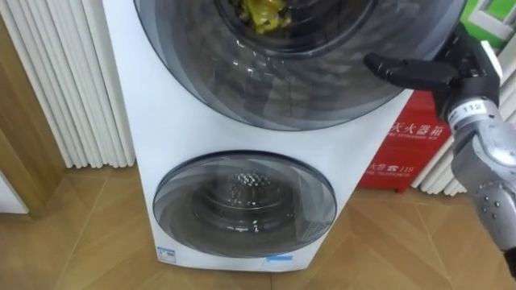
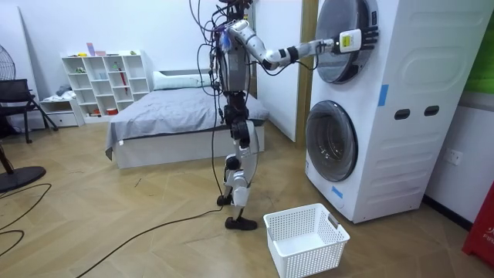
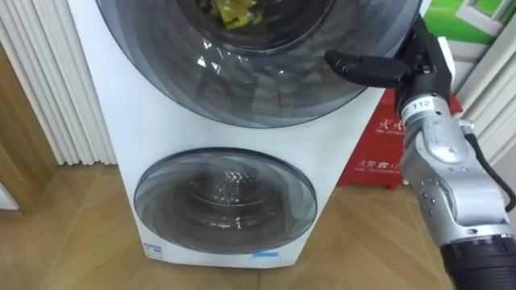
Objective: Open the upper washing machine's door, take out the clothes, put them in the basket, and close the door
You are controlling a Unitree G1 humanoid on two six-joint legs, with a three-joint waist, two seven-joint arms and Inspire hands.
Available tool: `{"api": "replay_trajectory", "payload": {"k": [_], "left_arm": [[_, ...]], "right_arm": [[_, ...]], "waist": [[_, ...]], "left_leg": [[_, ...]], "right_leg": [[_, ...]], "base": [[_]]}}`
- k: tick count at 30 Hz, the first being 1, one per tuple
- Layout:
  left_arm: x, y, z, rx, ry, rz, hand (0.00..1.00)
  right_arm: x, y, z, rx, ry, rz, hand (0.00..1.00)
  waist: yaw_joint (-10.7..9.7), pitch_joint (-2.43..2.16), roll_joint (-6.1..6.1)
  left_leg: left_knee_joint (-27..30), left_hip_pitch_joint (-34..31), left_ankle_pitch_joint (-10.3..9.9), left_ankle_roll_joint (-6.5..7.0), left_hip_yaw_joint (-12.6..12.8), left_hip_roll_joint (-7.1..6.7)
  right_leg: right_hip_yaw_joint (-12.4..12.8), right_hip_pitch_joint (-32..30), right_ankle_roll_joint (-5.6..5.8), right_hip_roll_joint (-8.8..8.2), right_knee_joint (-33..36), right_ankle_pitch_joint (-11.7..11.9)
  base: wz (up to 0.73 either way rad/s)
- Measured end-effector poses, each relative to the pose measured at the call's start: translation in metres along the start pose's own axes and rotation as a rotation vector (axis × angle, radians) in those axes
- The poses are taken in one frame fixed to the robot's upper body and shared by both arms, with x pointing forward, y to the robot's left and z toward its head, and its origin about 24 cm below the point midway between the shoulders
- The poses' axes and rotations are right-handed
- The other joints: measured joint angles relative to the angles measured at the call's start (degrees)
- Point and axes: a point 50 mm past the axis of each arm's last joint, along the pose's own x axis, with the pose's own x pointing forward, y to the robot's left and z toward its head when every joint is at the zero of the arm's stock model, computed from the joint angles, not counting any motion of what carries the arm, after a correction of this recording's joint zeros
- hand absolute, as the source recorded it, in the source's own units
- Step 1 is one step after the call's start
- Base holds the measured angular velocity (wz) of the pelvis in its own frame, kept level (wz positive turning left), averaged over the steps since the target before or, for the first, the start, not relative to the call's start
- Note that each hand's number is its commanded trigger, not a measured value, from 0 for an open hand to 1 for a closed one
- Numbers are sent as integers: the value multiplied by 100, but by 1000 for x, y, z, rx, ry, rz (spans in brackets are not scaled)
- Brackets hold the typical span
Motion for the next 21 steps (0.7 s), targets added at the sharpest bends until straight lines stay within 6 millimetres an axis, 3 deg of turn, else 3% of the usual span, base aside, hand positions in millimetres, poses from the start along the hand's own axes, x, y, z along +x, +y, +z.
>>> {"api": "replay_trajectory", "payload": {"k": [3,7,10,16,21], "left_arm": [[0,-2,-5,4,25,-8,0],[1,-2,2,-1,8,-10,0],[1,-2,7,3,-11,-5,0],[1,-5,19,50,-54,5,0],[1,-8,14,50,-46,-4,0]], "right_arm": [[-10,5,6,-38,-40,29,0],[-26,19,22,-79,-144,95,0],[-34,26,28,-83,-188,135,0],[-55,29,21,-77,-199,182,0],[-74,30,11,-23,-198,235,0]], "waist": [[-23,10,23],[-23,-5,162],[-31,-45,244],[-48,-54,193],[-38,-48,176]], "left_leg": [[5,5,-1,0,45,1],[7,-62,-2,0,168,1],[29,-49,-2,0,230,8],[59,19,-2,0,250,20],[57,76,-3,-1,373,27]], "right_leg": [[21,-3,-6,7,-13,-12],[144,-131,-61,22,12,-46],[156,-127,-97,4,40,-68],[185,-64,-122,13,37,-61],[264,-1,-123,55,23,-60]], "base": [[-9],[-18],[-2],[-1],[-2]]}}
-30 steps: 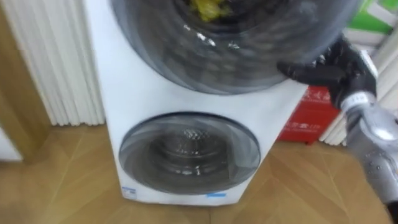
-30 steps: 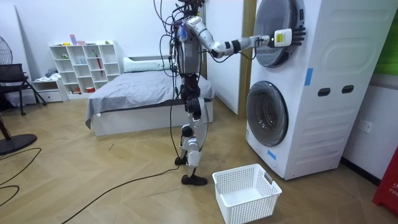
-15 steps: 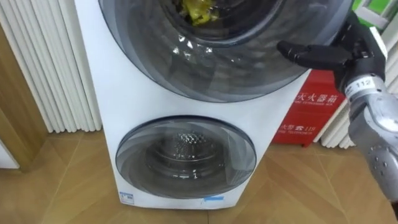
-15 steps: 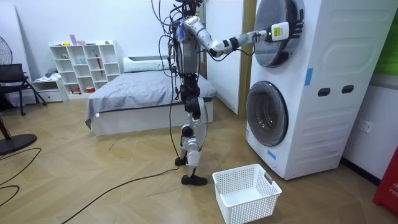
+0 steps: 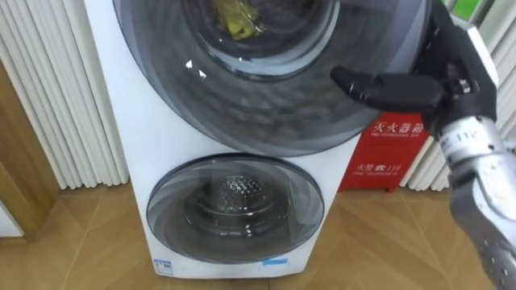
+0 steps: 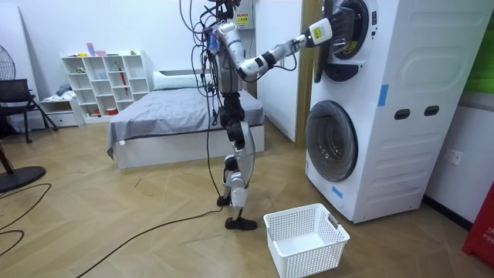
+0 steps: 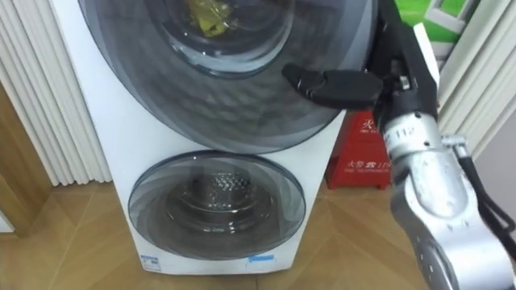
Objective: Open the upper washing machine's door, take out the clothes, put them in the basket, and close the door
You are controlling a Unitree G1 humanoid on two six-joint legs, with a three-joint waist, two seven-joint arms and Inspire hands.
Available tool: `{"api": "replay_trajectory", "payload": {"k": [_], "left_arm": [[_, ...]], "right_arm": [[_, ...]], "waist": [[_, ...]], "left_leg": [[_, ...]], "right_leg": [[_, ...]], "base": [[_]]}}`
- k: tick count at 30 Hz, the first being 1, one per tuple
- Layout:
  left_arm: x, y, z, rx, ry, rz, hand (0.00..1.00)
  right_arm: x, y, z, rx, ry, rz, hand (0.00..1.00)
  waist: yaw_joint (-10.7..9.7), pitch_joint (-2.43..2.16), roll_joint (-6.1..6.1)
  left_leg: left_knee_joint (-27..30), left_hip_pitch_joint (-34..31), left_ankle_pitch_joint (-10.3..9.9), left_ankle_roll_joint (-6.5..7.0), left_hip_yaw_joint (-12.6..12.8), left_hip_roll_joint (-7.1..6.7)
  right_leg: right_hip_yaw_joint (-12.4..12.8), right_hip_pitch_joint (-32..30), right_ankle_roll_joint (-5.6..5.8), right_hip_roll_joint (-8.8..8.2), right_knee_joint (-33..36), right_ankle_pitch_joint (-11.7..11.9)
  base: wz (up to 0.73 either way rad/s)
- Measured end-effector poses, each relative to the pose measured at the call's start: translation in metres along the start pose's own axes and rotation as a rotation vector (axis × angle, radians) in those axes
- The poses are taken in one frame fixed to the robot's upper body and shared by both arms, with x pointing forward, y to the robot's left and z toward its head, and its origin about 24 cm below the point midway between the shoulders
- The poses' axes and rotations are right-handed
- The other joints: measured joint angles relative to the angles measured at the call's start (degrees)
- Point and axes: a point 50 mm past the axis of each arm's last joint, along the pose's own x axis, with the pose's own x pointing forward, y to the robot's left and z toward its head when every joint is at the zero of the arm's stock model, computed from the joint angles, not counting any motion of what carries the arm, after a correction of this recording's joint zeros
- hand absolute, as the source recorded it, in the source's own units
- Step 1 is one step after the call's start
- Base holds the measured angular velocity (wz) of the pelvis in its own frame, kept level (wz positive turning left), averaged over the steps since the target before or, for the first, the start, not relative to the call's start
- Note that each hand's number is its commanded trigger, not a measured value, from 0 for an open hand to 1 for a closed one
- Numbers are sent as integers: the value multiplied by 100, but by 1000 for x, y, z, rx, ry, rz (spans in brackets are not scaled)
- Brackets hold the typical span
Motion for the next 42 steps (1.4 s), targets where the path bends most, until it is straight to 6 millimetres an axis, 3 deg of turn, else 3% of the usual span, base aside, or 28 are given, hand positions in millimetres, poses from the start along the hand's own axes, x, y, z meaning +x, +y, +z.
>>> {"api": "replay_trajectory", "payload": {"k": [7,11,15,18,21,34,42], "left_arm": [[0,-7,-9,38,27,-19,0],[0,-10,-5,52,6,-27,0],[1,-8,4,51,-16,-22,0],[2,-7,6,51,-23,-20,0],[1,-8,5,52,-21,-21,0],[2,-12,15,73,-59,-59,0],[2,-12,19,71,-84,-59,0]], "right_arm": [[-33,15,-26,77,66,60,0],[-50,26,-41,101,144,133,0],[-53,39,-44,122,155,218,0],[-56,48,-42,126,147,301,0],[-61,50,-40,134,147,341,0],[-63,65,-14,142,41,499,0],[-64,69,-10,138,19,551,0]], "waist": [[-8,8,44],[-7,18,161],[5,13,243],[-8,-22,322],[1,-29,326],[-121,21,266],[-129,13,246]], "left_leg": [[-45,35,-32,-16,63,32],[-54,16,-39,-11,177,37],[-55,-45,-39,-11,193,39],[-55,-50,-38,-10,297,41],[-50,-16,-37,-9,430,54],[-43,-6,-38,-10,654,81],[-44,-17,-38,-11,804,103]], "right_leg": [[61,-8,-13,43,-4,10],[68,-46,-15,37,3,14],[63,-101,-13,37,-3,17],[68,-90,-3,32,-17,10],[103,-68,4,33,-15,6],[368,-100,-11,95,-69,24],[502,-160,-29,131,-91,50]], "base": [[-4],[-5],[2],[1],[-6],[-6],[-10]]}}
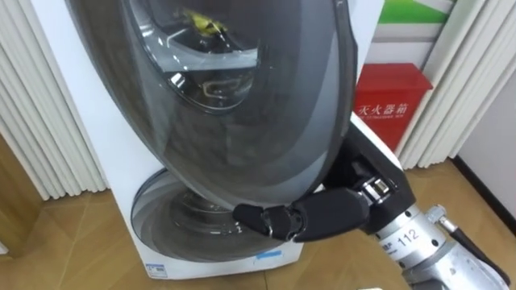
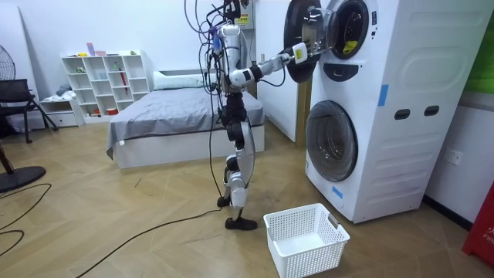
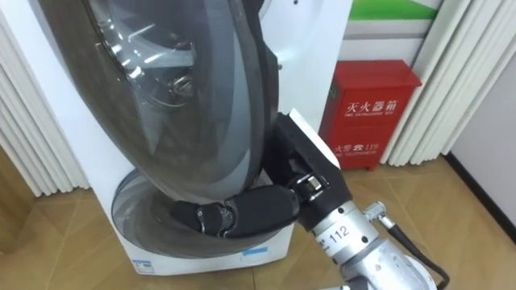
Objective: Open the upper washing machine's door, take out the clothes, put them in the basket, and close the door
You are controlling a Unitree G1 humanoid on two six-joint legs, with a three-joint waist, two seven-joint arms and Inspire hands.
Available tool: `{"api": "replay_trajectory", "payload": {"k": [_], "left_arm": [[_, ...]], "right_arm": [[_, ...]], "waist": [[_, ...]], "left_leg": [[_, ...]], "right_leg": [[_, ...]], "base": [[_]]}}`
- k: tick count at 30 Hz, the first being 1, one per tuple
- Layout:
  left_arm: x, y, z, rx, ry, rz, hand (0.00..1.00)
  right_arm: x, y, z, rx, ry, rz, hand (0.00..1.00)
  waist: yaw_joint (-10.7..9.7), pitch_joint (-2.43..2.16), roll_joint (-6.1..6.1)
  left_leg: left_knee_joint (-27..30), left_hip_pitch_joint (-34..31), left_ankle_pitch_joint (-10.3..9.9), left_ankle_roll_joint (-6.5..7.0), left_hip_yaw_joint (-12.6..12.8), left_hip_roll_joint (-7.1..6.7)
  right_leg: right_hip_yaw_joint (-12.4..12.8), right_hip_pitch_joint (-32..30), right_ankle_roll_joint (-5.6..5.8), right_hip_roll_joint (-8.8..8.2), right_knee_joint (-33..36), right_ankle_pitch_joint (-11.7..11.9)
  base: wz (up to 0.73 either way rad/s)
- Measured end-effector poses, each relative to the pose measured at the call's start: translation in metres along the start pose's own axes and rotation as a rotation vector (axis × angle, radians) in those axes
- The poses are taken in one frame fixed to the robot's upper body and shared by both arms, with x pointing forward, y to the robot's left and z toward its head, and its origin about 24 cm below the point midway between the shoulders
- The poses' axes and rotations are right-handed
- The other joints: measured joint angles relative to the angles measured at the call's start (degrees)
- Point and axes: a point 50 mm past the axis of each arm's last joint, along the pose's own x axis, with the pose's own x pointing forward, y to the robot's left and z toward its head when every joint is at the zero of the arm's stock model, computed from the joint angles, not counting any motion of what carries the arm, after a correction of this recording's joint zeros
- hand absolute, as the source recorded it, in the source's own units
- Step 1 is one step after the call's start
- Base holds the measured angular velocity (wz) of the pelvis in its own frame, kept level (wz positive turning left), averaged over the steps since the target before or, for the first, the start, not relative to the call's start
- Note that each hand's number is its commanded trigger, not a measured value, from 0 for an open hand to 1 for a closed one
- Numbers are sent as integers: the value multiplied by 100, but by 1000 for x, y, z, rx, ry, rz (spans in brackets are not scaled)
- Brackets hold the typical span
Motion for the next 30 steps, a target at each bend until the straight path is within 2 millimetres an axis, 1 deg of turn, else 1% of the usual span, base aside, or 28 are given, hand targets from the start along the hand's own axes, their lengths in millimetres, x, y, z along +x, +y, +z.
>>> {"api": "replay_trajectory", "payload": {"k": [11,13,17,19,24,27,30], "left_arm": [[0,1,5,-1,-35,-15,0],[0,2,4,-2,-34,-12,0],[0,2,0,3,-23,-17,0],[0,4,1,4,-24,-15,0],[0,4,-3,7,-8,-9,0],[0,4,-6,8,2,-8,0],[0,4,-7,14,3,-8,0]], "right_arm": [[1,3,3,-10,-10,34,0],[1,4,2,-9,-9,41,0],[1,4,3,-16,-9,53,0],[1,5,2,-20,-7,54,0],[2,8,0,-12,-3,49,0],[3,10,-1,-19,4,35,0],[3,12,-2,-35,11,33,0]], "waist": [[24,3,-14],[33,16,-44],[62,14,-104],[150,11,-124],[225,8,-185],[257,7,-204],[293,7,-206]], "left_leg": [[0,5,0,0,-25,18],[0,5,0,0,-29,25],[1,-15,1,-1,-63,41],[-1,-14,3,-4,-61,52],[2,-8,33,-52,-69,88],[5,-36,60,-95,-162,99],[10,-55,86,-136,-183,115]], "right_leg": [[14,-31,-7,3,12,4],[12,-31,-11,2,11,7],[-46,-39,-29,3,5,16],[-26,-64,-50,15,16,27],[-47,-65,-99,46,27,52],[-140,-65,-136,44,42,53],[-223,-81,-162,38,91,34]], "base": [[-2],[0],[0],[-9],[-1],[14],[14]]}}
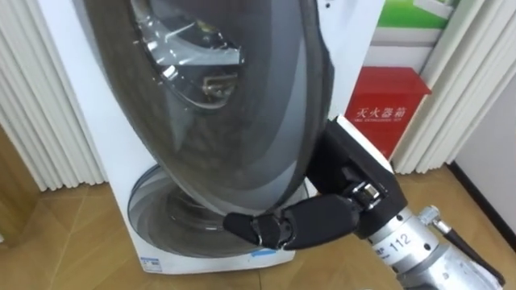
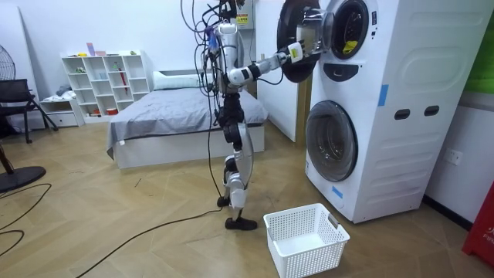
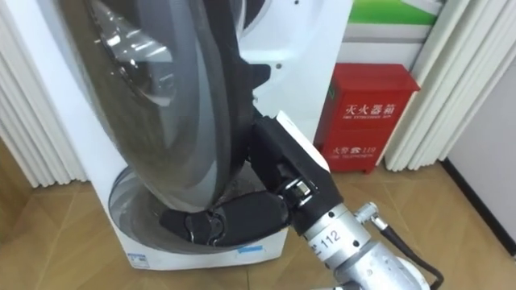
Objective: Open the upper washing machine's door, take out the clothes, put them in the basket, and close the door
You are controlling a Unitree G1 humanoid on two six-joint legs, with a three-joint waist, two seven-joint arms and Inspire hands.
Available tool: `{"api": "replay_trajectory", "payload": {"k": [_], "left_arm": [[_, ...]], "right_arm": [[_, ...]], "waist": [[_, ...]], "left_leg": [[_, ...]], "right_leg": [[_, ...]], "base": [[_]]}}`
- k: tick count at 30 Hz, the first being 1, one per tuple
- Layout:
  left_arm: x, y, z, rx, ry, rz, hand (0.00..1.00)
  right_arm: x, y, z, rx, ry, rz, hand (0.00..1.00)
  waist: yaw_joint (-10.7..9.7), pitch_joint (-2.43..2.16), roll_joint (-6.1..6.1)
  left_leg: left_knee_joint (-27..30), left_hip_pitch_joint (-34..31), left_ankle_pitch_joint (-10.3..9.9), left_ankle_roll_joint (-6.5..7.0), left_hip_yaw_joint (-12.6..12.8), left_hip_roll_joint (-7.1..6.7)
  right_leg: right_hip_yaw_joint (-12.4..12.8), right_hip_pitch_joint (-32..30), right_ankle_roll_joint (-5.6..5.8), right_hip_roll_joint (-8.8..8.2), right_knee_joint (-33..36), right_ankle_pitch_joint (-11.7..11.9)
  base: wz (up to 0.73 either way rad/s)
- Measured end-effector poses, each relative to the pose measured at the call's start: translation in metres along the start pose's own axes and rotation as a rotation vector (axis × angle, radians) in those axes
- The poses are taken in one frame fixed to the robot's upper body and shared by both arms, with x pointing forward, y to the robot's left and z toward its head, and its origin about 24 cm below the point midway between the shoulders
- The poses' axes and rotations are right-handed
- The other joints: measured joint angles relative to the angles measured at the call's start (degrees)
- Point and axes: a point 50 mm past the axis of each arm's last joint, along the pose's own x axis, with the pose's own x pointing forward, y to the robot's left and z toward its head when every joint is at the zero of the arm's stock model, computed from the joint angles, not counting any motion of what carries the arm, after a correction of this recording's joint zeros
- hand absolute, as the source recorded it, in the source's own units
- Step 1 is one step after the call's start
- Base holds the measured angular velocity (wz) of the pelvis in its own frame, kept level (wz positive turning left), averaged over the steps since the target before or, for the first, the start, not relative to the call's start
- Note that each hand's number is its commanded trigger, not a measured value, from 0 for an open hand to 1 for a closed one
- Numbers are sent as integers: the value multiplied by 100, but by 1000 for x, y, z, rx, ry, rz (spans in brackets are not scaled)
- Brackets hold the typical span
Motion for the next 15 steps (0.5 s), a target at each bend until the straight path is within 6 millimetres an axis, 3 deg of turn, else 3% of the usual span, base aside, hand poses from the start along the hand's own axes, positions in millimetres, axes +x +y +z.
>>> {"api": "replay_trajectory", "payload": {"k": [4,13,15], "left_arm": [[-1,-2,-3,1,7,-8,0],[0,2,0,0,-7,-4,0],[0,3,0,-2,-7,-3,0]], "right_arm": [[1,6,-1,11,2,31,0],[10,38,-2,61,-22,252,0],[11,43,-1,68,-26,294,0]], "waist": [[51,-5,-5],[505,-38,-86],[585,-21,-135]], "left_leg": [[7,-18,24,-36,-51,20],[95,-158,90,-106,-234,61],[95,-156,89,-106,-320,46]], "right_leg": [[-47,-10,-19,4,7,-12],[-229,-43,-44,15,5,-41],[-267,1,-52,8,-5,-55]], "base": [[7],[13],[23]]}}
